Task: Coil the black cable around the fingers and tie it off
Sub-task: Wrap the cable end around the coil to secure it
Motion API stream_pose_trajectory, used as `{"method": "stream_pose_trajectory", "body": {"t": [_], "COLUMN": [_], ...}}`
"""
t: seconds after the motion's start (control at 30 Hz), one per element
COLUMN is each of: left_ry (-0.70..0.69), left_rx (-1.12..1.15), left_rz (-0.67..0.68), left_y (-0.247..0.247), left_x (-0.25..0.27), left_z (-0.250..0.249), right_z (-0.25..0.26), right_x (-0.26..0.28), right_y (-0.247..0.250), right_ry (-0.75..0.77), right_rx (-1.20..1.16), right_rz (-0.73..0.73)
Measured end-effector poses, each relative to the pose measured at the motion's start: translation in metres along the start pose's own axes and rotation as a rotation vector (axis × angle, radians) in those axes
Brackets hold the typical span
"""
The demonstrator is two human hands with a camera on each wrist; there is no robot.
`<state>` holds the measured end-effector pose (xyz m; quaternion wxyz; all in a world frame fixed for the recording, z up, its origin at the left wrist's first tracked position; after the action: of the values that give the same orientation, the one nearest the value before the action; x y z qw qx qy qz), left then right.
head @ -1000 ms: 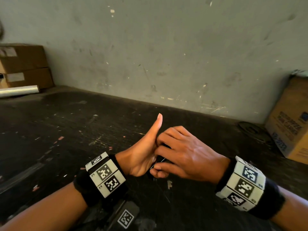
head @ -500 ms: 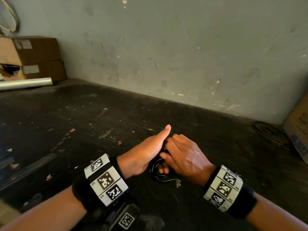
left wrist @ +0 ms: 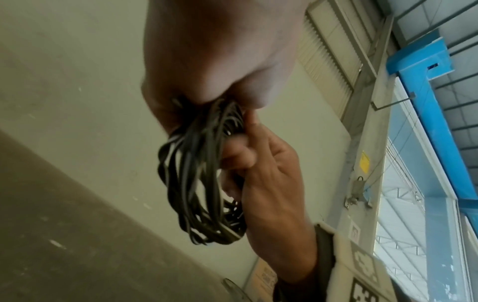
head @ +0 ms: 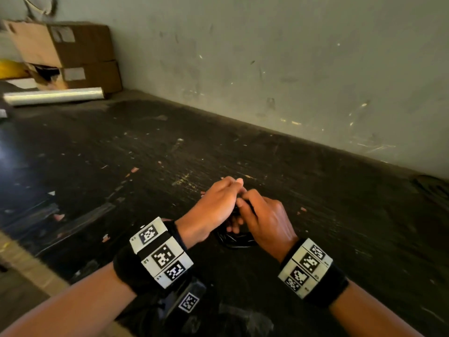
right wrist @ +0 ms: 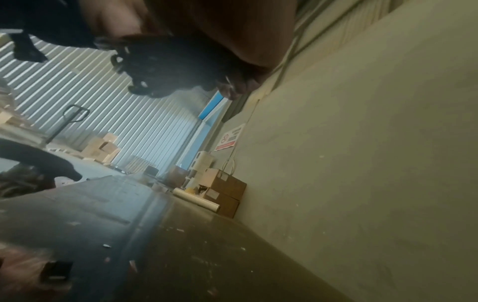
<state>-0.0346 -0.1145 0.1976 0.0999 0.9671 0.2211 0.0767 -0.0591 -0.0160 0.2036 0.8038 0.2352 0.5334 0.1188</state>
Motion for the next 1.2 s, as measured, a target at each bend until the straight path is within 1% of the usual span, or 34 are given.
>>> {"method": "stream_pose_trajectory", "body": {"t": [0.07, 0.13, 0.2, 0.33, 0.37, 0.43, 0.5, 0.57, 0.63, 0.7, 0.73, 0.77, 0.83, 0.87, 0.9, 0.97, 1.03, 1.1, 1.13, 1.2], "left_ry": [-0.060, -0.059, -0.014, 0.065, 0.106, 0.185, 0.216, 0.198, 0.171, 0.196, 0.212, 0.238, 0.261, 0.262, 0.255, 0.240, 0.224, 0.200, 0.173, 0.102], "left_rx": [-0.039, -0.054, -0.002, 0.150, 0.183, 0.211, 0.185, 0.105, 0.005, -0.022, -0.015, -0.002, 0.016, 0.010, -0.007, -0.044, -0.047, -0.046, -0.048, -0.043], "left_rz": [-0.046, -0.082, -0.115, -0.265, -0.282, -0.274, -0.276, -0.317, -0.364, -0.395, -0.403, -0.406, -0.390, -0.374, -0.353, -0.305, -0.269, -0.226, -0.203, -0.136], "left_y": [0.018, 0.037, 0.054, 0.091, 0.101, 0.118, 0.135, 0.159, 0.183, 0.207, 0.213, 0.221, 0.230, 0.232, 0.233, 0.230, 0.226, 0.219, 0.215, 0.202], "left_x": [-0.010, -0.021, -0.031, -0.048, -0.052, -0.057, -0.062, -0.067, -0.073, -0.078, -0.079, -0.079, -0.079, -0.077, -0.077, -0.074, -0.073, -0.071, -0.071, -0.070], "left_z": [0.006, 0.018, 0.035, 0.070, 0.082, 0.104, 0.125, 0.144, 0.162, 0.184, 0.190, 0.199, 0.210, 0.215, 0.219, 0.227, 0.233, 0.234, 0.232, 0.224], "right_z": [-0.002, -0.002, 0.001, 0.012, 0.015, 0.020, 0.024, 0.027, 0.020, -0.001, -0.012, -0.019, -0.022, -0.017, -0.014, -0.007, -0.005, -0.007, -0.009, -0.012], "right_x": [-0.005, -0.009, -0.011, -0.008, -0.005, 0.001, 0.006, 0.011, 0.022, 0.038, 0.048, 0.057, 0.076, 0.083, 0.089, 0.095, 0.094, 0.090, 0.085, 0.073], "right_y": [-0.019, -0.040, -0.063, -0.117, -0.134, -0.162, -0.184, -0.208, -0.224, -0.235, -0.235, -0.240, -0.253, -0.260, -0.268, -0.279, -0.287, -0.287, -0.284, -0.272], "right_ry": [-0.040, -0.072, -0.093, -0.167, -0.193, -0.228, -0.274, -0.351, -0.478, -0.625, -0.639, -0.617, -0.514, -0.463, -0.426, -0.390, -0.382, -0.432, -0.488, -0.617], "right_rx": [-0.007, 0.013, 0.026, 0.000, 0.000, -0.008, -0.052, -0.156, -0.242, -0.218, -0.157, -0.085, 0.016, 0.046, 0.079, 0.142, 0.181, 0.197, 0.178, 0.111], "right_rz": [-0.012, -0.034, -0.059, -0.062, -0.047, -0.016, 0.053, 0.142, 0.181, 0.212, 0.265, 0.369, 0.620, 0.719, 0.789, 0.856, 0.856, 0.827, 0.778, 0.627]}}
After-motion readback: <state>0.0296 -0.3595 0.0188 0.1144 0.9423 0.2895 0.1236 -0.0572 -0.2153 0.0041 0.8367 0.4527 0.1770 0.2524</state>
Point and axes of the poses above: each hand's wrist, its own x-axis away from the middle knuckle, its own y-axis out of the back of the hand, z = x × y, the point moved 6 cm from there along -x, towards the middle knuckle, and after that the axes turned 14 degrees about -z, right-handed, at the moved point
